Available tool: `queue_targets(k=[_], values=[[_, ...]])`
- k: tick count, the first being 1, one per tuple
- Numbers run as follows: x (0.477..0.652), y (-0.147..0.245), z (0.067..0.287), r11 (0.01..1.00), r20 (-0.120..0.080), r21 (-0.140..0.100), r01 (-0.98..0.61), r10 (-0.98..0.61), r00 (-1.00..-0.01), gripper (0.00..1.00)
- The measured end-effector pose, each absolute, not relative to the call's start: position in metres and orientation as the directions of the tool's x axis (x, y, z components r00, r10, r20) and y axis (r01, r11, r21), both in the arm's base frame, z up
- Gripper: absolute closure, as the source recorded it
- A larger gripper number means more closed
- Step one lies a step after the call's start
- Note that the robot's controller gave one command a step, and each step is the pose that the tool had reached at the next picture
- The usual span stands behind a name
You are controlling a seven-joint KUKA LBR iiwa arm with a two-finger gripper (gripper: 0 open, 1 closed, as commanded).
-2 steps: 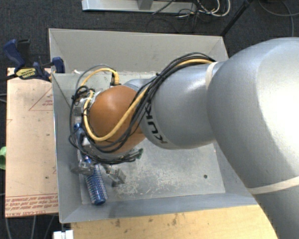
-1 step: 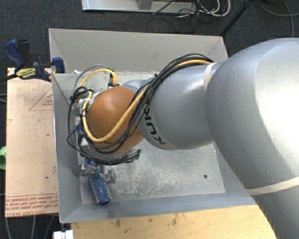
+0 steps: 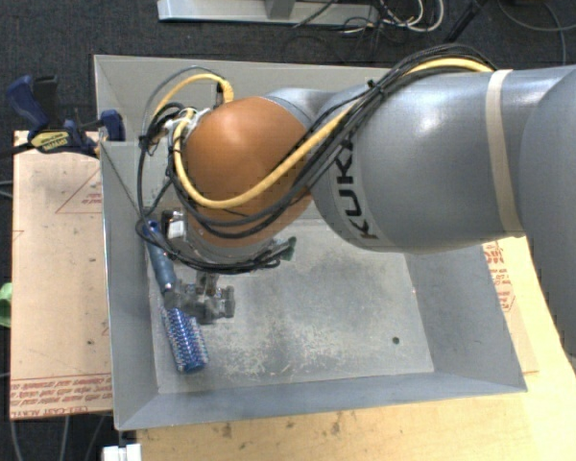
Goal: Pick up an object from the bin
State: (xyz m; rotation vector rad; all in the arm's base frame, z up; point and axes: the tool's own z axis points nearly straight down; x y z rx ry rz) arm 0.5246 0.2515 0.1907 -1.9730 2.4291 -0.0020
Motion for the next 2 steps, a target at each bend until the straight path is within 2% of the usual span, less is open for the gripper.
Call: queue_targets(k=[1, 2], values=[[0.545, 0.248, 0.145, -0.106, -0.002, 0.0, -0.994, -0.994, 0.106, 1.0], [0.599, 0.253, 0.11, -0.351, -0.003, -0.002, -0.936, -0.936, 0.351, 1.0]])
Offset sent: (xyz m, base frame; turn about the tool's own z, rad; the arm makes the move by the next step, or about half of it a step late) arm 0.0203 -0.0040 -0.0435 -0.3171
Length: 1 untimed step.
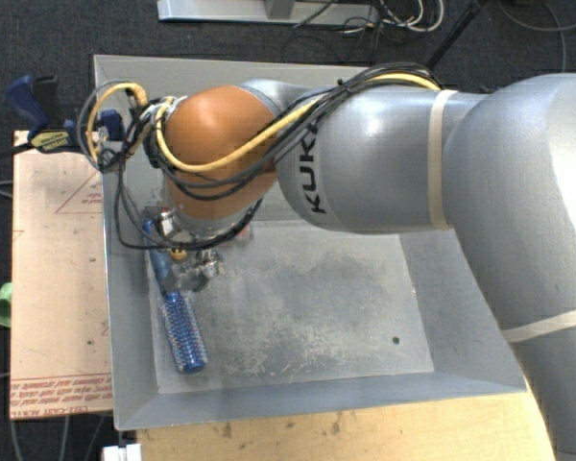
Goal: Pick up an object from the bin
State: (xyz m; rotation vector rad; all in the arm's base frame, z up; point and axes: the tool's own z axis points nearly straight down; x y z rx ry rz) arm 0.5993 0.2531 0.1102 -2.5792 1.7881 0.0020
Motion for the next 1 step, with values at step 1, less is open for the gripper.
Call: queue_targets(k=[1], values=[[0.5989, 0.254, 0.1116, -0.351, -0.004, -0.001, -0.936, -0.936, 0.351, 0.0]])
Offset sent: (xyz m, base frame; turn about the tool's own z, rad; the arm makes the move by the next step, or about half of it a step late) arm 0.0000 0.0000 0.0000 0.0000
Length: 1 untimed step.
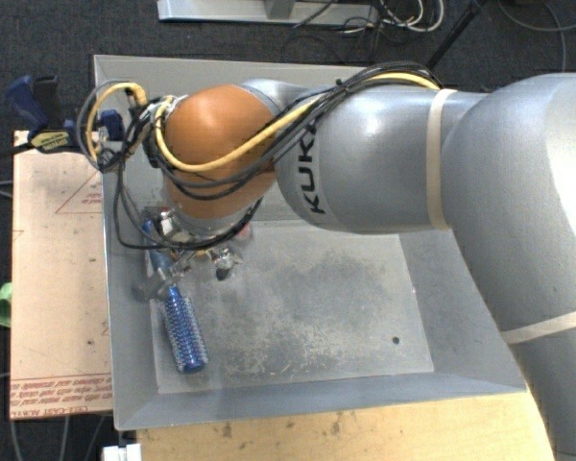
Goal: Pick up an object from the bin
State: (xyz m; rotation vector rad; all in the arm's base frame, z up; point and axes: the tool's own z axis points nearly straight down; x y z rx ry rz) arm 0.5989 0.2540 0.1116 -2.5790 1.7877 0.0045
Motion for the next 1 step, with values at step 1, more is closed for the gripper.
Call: queue_targets(k=[1], values=[[0.5734, 0.2542, 0.0727, -0.654, -0.004, 0.001, -0.756, -0.756, 0.654, 0.0]])
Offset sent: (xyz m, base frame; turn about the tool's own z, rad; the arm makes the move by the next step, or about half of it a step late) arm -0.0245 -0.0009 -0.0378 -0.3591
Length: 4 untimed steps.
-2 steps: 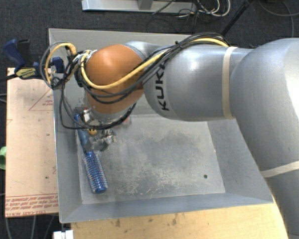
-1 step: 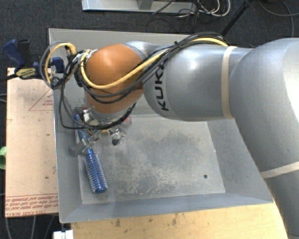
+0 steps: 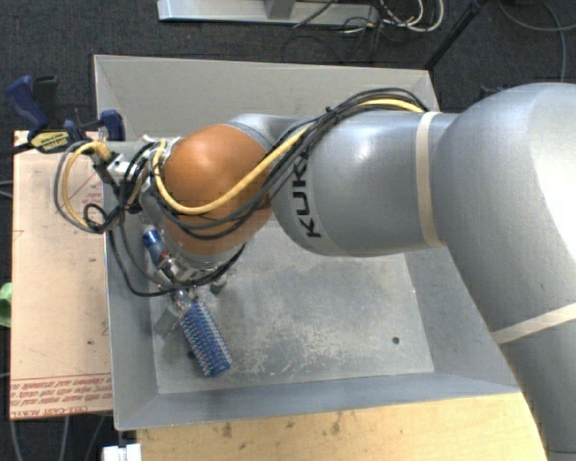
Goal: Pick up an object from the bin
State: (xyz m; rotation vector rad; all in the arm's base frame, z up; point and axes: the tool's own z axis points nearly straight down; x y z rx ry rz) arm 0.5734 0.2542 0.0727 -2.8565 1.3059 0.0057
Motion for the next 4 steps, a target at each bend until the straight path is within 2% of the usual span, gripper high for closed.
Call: queue_targets(k=[1, 2, 3, 4], values=[[0.574, 0.254, 0.073, -0.653, -0.005, 0.001, -0.757, -0.757, 0.653, 1.0], [0.574, 0.234, 0.076, -0.642, -0.004, 0.001, -0.767, -0.767, 0.642, 1.0], [0.58, 0.228, 0.069, -0.641, -0.005, -0.001, -0.768, -0.768, 0.641, 1.0], [0.578, 0.227, 0.094, -0.645, -0.003, -0.002, -0.764, -0.764, 0.645, 1.0]])
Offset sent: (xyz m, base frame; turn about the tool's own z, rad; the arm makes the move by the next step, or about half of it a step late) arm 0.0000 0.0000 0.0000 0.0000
